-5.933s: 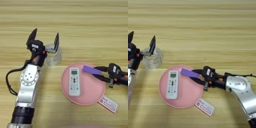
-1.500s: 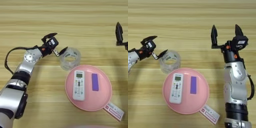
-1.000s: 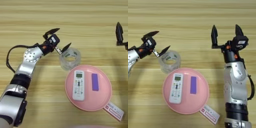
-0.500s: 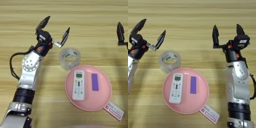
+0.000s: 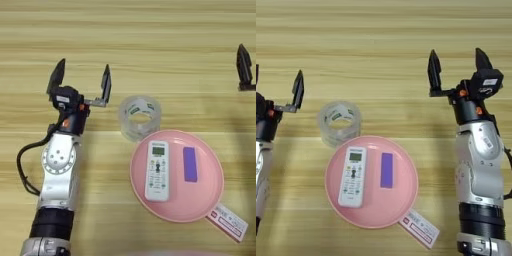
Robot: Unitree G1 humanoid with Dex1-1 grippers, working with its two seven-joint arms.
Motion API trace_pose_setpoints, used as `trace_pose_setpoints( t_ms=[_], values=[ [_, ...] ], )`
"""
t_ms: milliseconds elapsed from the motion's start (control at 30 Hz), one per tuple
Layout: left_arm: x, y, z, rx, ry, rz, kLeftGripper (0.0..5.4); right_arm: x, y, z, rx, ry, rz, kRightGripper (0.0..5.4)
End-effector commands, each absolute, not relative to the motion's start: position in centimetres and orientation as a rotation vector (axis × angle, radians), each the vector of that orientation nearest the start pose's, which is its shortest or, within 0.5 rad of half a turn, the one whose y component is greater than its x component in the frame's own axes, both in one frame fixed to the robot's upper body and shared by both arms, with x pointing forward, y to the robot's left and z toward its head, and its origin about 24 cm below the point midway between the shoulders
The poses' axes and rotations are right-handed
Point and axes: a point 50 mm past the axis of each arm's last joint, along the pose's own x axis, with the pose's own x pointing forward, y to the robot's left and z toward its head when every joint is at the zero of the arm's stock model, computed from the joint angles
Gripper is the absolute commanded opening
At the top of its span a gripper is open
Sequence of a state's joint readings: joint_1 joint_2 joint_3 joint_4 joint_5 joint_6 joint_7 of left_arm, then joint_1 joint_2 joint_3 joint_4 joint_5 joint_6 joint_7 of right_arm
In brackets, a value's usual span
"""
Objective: Move the objects on the table
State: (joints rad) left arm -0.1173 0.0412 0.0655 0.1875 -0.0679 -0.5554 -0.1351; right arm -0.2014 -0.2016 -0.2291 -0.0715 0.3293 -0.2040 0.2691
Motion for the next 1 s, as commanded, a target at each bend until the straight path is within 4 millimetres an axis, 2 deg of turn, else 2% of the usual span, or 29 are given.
trace_pose_setpoints(
  t_ms=[33, 200, 433, 533, 667, 800, 1000],
  values=[
    [26.1, 16.4, 6.0, 0.03, -0.417, -0.05, 5.4, 27.5, -21.6, 14.7, 0.042, -0.529, 0.121, 5.38],
    [26.6, 16.8, 4.2, 0.033, -0.354, -0.008, 5.4, 27.3, -22.2, 14.8, 0.029, -0.528, 0.119, 5.38],
    [27.3, 16.9, 3.0, 0.051, -0.301, 0.021, 5.4, 26.4, -23.5, 15.5, -0.014, -0.556, 0.14, 5.38],
    [27.5, 16.8, 3.1, 0.069, -0.31, 0.015, 5.4, 26.0, -24.1, 15.9, 0.002, -0.556, 0.204, 5.38],
    [27.6, 16.7, 3.3, 0.065, -0.33, 0.017, 5.4, 24.6, -24.2, 16.2, 0.043, -0.499, 0.434, 5.38],
    [27.6, 16.8, 3.3, 0.067, -0.337, 0.02, 5.4, 22.1, -23.6, 14.8, -0.002, -0.356, 0.712, 5.38],
    [27.8, 16.9, 3.5, 0.072, -0.345, 0.019, 5.4, 18.5, -24.3, 13.0, -0.014, -0.143, 0.902, 5.38]
  ],
)
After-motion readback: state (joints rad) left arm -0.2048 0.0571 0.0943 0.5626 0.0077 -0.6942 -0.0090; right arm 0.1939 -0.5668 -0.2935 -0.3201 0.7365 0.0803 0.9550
